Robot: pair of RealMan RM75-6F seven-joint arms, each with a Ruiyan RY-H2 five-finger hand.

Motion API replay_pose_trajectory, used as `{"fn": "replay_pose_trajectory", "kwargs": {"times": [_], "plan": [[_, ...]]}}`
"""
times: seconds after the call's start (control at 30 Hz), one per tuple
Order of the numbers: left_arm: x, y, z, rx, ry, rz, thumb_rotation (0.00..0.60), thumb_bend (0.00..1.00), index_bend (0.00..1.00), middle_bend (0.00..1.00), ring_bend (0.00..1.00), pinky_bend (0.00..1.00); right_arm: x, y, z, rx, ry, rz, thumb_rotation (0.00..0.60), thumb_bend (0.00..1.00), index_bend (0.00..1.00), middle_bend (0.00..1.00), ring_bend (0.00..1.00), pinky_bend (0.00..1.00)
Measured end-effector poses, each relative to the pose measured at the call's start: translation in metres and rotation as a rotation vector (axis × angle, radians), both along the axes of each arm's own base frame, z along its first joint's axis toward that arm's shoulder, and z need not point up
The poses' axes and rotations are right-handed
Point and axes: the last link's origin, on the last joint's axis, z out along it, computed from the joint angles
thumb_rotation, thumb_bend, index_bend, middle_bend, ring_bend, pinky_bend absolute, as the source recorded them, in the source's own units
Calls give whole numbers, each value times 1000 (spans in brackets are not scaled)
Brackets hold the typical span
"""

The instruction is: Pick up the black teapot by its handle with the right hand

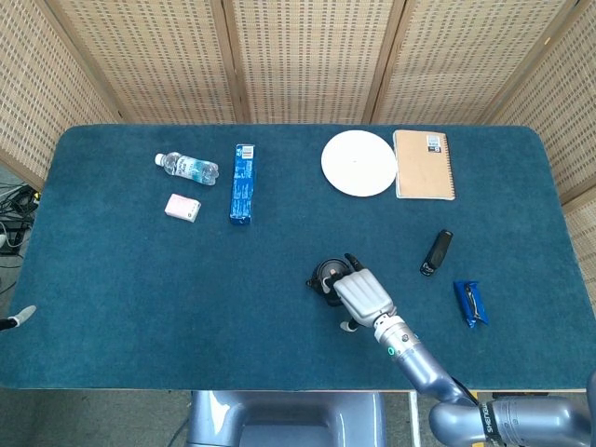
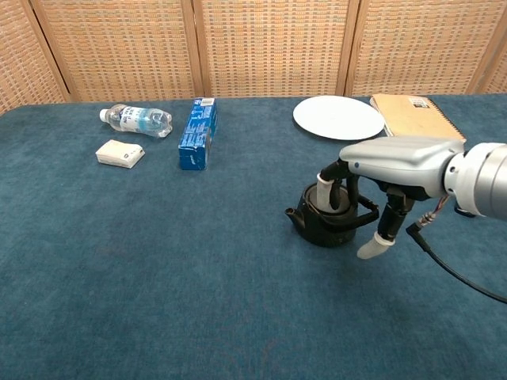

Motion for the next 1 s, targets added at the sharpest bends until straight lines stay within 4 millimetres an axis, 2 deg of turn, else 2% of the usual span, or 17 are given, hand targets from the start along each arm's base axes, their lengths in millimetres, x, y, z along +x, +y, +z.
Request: {"fn": "replay_pose_trajectory", "kwargs": {"times": [1.0], "plan": [[-1,0,2,3,-7,6,600,0,0,0,0,0,-10,1,-17,45,115,-4,600,0,505,530,492,0]]}}
